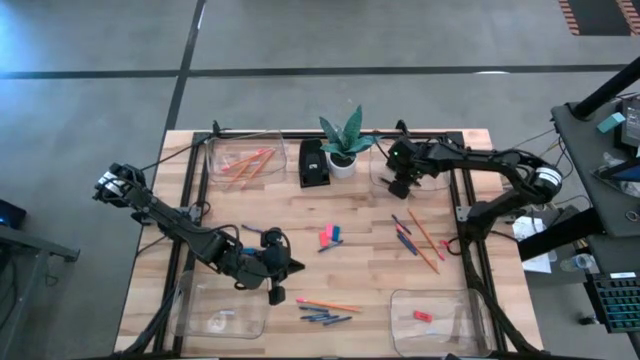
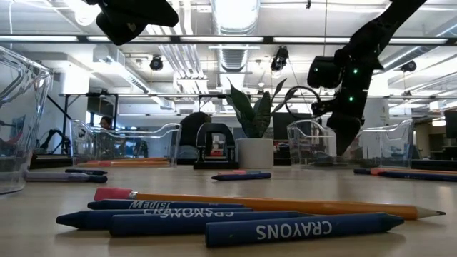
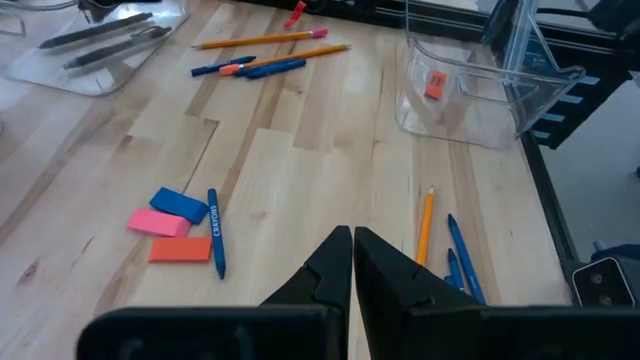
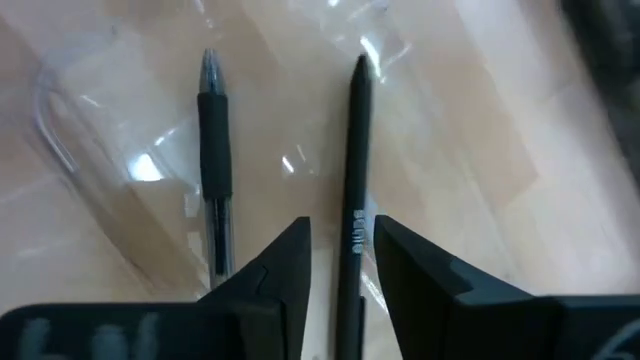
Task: Sort crayons/erasers/pens/pencils in bins
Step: Put the orange pencil into the top left transparent bin
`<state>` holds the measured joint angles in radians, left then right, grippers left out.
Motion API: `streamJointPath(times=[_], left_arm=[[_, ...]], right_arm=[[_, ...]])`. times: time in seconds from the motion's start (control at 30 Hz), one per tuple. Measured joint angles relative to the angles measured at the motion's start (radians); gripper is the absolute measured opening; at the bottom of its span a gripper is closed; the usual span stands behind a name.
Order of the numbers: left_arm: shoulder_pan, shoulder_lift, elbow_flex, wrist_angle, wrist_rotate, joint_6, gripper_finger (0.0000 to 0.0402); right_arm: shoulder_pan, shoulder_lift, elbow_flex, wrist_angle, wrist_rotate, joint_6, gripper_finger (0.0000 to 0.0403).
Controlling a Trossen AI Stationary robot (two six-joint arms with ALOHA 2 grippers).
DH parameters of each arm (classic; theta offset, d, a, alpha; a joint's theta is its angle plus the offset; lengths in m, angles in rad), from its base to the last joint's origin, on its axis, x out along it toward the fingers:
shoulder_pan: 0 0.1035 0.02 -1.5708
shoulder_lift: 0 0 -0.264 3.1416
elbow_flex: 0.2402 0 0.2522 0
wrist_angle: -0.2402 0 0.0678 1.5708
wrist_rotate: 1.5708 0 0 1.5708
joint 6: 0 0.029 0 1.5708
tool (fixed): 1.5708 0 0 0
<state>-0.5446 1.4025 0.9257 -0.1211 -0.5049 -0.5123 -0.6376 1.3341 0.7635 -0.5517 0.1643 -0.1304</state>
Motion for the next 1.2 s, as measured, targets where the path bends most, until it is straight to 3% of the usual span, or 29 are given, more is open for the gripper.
streamJointPath(times=[0.27,0.43,0.67,0.9,1.2], left_arm=[[0.000,0.000,0.000,0.000,0.000,-0.005,0.0002],[0.000,0.000,0.000,0.000,0.000,-0.005,0.0002],[0.000,0.000,0.000,0.001,0.000,-0.005,0.0002],[0.000,0.000,0.000,0.001,0.000,-0.005,0.0002],[0.000,0.000,0.000,0.000,0.000,-0.005,0.0002]], right_arm=[[0.006,-0.168,0.000,-0.091,-0.004,0.112,0.0101],[0.079,-0.264,0.000,-0.139,-0.005,0.188,0.0096],[0.281,-0.366,0.000,-0.150,-0.002,0.334,0.0096],[0.545,-0.363,-0.002,-0.229,0.111,0.570,0.0096],[0.836,-0.332,-0.031,-0.495,0.178,1.045,0.0096]])
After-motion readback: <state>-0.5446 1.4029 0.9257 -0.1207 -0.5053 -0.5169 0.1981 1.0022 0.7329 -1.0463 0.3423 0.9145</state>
